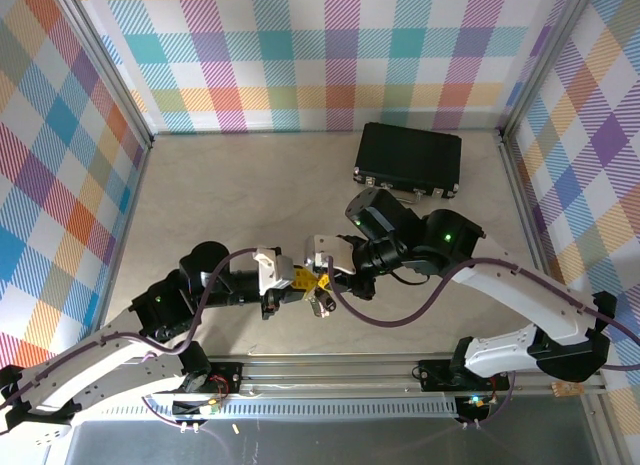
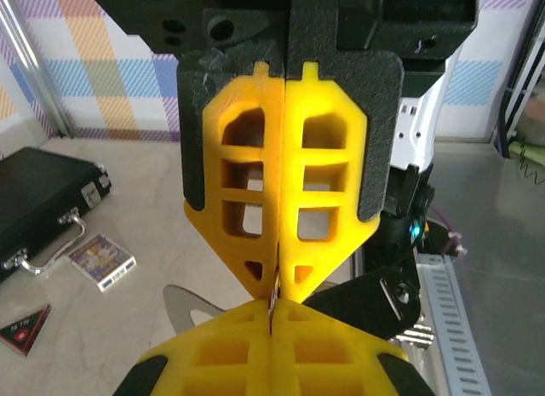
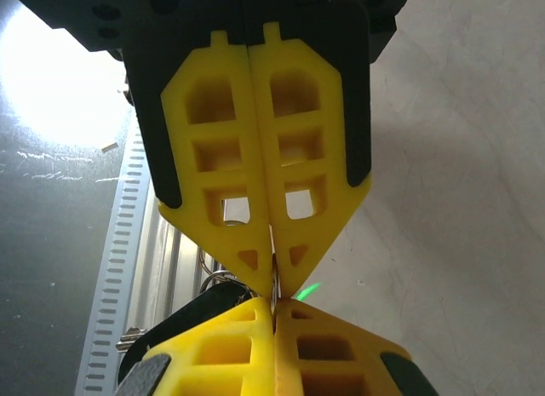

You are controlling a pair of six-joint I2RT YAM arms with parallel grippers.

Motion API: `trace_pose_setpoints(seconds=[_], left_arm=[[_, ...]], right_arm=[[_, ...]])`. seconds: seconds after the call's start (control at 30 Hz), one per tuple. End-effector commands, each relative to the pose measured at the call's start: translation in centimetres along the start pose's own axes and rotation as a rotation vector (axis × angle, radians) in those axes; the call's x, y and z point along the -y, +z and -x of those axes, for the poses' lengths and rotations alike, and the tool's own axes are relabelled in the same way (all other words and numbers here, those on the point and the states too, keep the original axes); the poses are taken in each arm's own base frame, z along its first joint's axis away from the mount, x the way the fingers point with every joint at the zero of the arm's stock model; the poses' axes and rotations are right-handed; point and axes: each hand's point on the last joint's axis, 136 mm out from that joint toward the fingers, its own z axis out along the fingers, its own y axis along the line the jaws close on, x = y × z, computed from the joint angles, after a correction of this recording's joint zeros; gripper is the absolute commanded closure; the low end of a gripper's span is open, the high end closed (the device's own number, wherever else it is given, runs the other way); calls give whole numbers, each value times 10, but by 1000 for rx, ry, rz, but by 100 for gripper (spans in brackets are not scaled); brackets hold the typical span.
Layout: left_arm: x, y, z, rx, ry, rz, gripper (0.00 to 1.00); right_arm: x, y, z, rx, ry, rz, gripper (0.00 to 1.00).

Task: Put the keys on the keyring

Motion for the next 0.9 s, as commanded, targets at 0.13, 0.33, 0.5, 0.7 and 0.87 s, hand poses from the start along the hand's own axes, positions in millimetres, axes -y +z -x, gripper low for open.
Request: trace_pose_setpoints(seconds=[0.13,0.33,0.5,0.7,0.87], left_arm=[[22,-29,61,354,9,-85,100],[33,-26,70,427,-13,-176,100],[32,-27,66,448,-14,-165,100],[31,-26,62,454,-10,-154,100],[30,-27,62,452,-3,-150,100]], right_arm=[[-14,-22,27,217,-14,-14,82],[-18,-34,42,326,-21,-20,81],[-19,-48,46,375,-16,-51,64],[-26,-63,51,439,-22,-45,60],[-26,-67,54,457,-15,-49,58]])
